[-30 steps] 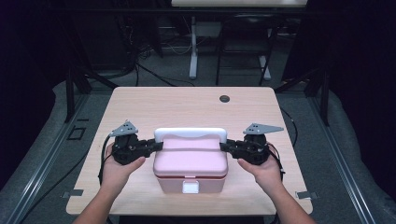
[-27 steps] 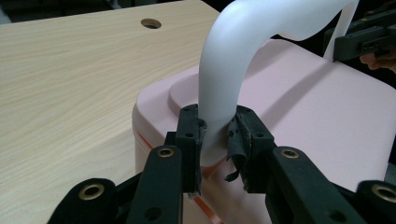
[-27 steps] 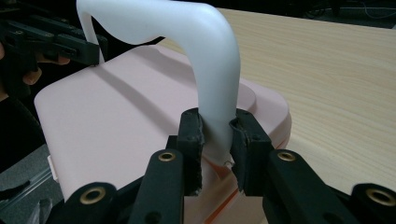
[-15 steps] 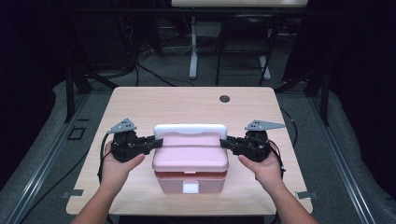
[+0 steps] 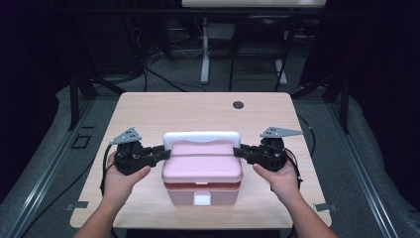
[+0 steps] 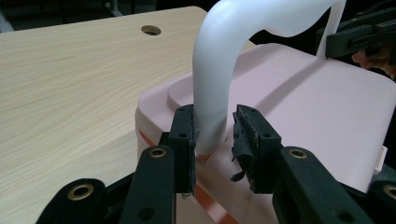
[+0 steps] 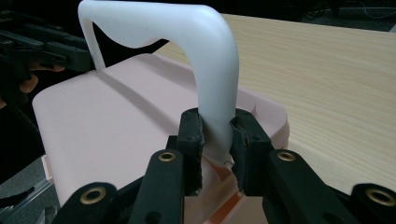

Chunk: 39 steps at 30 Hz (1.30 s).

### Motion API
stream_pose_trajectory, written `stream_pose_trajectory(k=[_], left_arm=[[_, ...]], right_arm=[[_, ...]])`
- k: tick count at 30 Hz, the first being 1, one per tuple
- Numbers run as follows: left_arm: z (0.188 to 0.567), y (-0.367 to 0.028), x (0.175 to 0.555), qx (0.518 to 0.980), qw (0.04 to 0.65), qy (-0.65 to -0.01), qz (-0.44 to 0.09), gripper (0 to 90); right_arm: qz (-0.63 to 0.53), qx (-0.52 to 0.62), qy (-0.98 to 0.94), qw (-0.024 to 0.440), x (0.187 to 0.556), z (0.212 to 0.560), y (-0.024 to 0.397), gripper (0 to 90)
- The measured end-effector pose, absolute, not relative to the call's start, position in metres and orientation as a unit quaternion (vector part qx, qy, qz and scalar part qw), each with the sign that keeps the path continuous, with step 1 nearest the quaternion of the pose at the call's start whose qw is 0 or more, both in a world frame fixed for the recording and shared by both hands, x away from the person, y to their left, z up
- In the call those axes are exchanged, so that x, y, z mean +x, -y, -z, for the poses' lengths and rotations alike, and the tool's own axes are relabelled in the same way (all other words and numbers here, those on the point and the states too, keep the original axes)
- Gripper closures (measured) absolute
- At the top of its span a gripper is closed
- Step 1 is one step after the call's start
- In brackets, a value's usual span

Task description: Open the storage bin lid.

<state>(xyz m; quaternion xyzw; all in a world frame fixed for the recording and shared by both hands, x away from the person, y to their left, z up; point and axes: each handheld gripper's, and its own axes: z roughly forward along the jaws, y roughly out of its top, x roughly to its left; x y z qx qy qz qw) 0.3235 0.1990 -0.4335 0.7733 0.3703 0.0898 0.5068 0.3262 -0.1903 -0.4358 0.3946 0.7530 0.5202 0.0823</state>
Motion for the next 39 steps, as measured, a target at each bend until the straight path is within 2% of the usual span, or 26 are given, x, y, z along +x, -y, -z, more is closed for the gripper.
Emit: stream_pose_trajectory(k=[11,22,39], left_arm=[[0.432,-0.213,0.311,0.773,0.506,-0.37,-0.096,76.4],[0.445,-0.225,0.293,0.781,0.496,-0.37,-0.089,88.5],[0.464,-0.22,0.278,0.797,0.477,-0.362,-0.075,89.6]], right_arm=[[-0.521,0.396,-0.752,0.08,0.327,0.435,0.191,74.4],[-0.522,0.396,-0.751,0.081,0.327,0.434,0.19,74.4],[-0.521,0.396,-0.752,0.081,0.328,0.434,0.19,74.4]])
